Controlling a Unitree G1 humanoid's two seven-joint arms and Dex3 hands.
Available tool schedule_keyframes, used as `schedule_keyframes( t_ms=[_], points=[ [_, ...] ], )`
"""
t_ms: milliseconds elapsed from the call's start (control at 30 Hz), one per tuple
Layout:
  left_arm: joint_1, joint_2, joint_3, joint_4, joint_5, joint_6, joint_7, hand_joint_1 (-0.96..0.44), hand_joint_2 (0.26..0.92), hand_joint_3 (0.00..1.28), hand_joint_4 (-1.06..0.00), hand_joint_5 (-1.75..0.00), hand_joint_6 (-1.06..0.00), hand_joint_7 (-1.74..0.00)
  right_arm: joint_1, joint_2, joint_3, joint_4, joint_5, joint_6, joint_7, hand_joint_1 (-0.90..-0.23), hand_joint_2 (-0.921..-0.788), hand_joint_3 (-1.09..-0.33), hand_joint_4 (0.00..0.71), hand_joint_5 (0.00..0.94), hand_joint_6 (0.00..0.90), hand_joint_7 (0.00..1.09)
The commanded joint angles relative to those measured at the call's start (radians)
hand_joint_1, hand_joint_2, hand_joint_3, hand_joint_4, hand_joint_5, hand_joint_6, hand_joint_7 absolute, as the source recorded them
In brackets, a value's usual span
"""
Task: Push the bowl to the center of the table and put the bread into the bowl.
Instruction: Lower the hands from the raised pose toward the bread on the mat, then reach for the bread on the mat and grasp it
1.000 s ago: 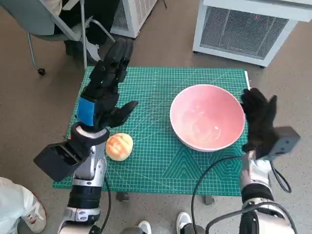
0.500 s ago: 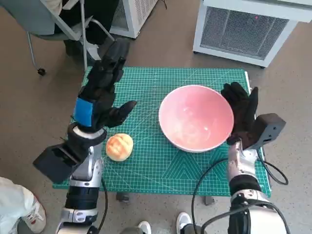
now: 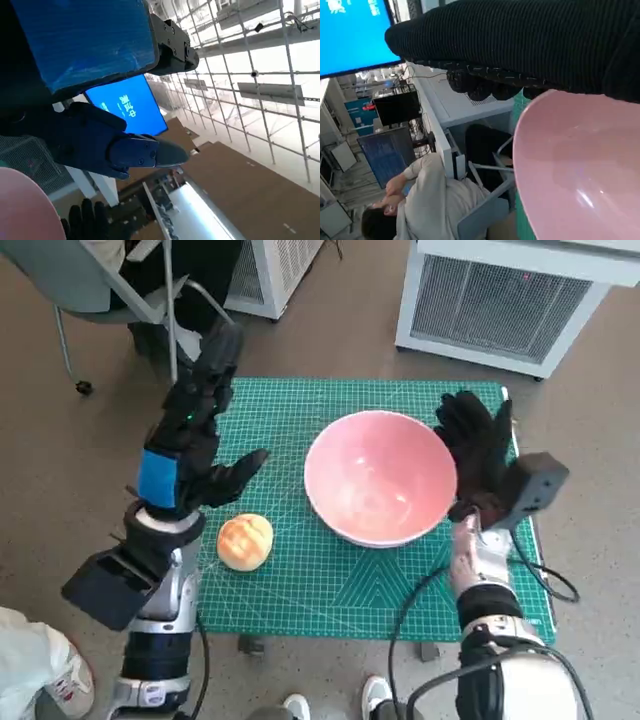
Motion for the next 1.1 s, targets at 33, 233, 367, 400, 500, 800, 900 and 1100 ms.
schedule_keyframes(
  t_ms=[33,233,367,400,500,800,900,1100],
  points=[
    [0.024,0.014,0.007,-0.037,0.017,0.002,0.019,-0.56,0.921,0.24,-0.16,-0.01,-0.35,-0.01,-0.014,0.025,-0.008,0.022,0.001,0.049,-0.012,-0.528,-0.921,-0.795,0.149,0.003,0.100,0.40],
    [0.057,0.035,0.017,-0.076,0.018,0.007,0.021,-0.55,0.921,0.25,-0.18,-0.01,-0.35,0.00,-0.034,0.021,-0.020,0.020,0.004,0.071,-0.005,-0.521,-0.921,-0.794,0.151,0.003,0.101,0.39],
    [0.087,0.085,0.039,-0.110,0.031,0.002,0.011,-0.56,0.921,0.26,-0.19,-0.01,-0.33,0.00,-0.047,0.007,-0.021,0.010,0.001,0.053,0.010,-0.535,-0.921,-0.790,0.158,0.005,0.095,0.38],
    [0.094,0.116,0.052,-0.114,0.040,-0.006,0.001,-0.56,0.921,0.26,-0.19,-0.01,-0.33,0.00,-0.051,0.001,-0.013,0.002,-0.006,0.030,0.017,-0.538,-0.921,-0.789,0.159,0.006,0.095,0.38],
    [0.108,0.189,0.082,-0.120,0.049,-0.016,-0.028,-0.55,0.921,0.27,-0.18,-0.01,-0.32,0.00,-0.053,-0.011,0.004,-0.018,-0.021,-0.029,0.036,-0.549,-0.921,-0.789,0.162,0.005,0.088,0.39],
    [0.128,0.456,0.170,-0.083,0.121,-0.020,-0.116,-0.55,0.921,0.30,-0.18,0.00,-0.31,0.00,-0.047,-0.041,0.076,-0.139,-0.032,-0.271,0.146,-0.548,-0.921,-0.825,0.190,0.006,0.005,0.57],
    [0.133,0.539,0.182,-0.061,0.145,-0.020,-0.153,-0.54,0.921,0.30,-0.18,0.00,-0.31,0.00,-0.039,-0.052,0.094,-0.195,-0.012,-0.338,0.217,-0.549,-0.921,-0.842,0.203,0.010,0.001,0.61],
    [0.152,0.689,0.175,-0.014,0.188,0.000,-0.238,-0.52,0.921,0.21,-0.18,0.00,-0.34,-0.01,-0.003,-0.063,0.126,-0.345,0.067,-0.412,0.386,-0.551,-0.921,-0.825,0.222,0.016,-0.001,0.66]
  ],
)
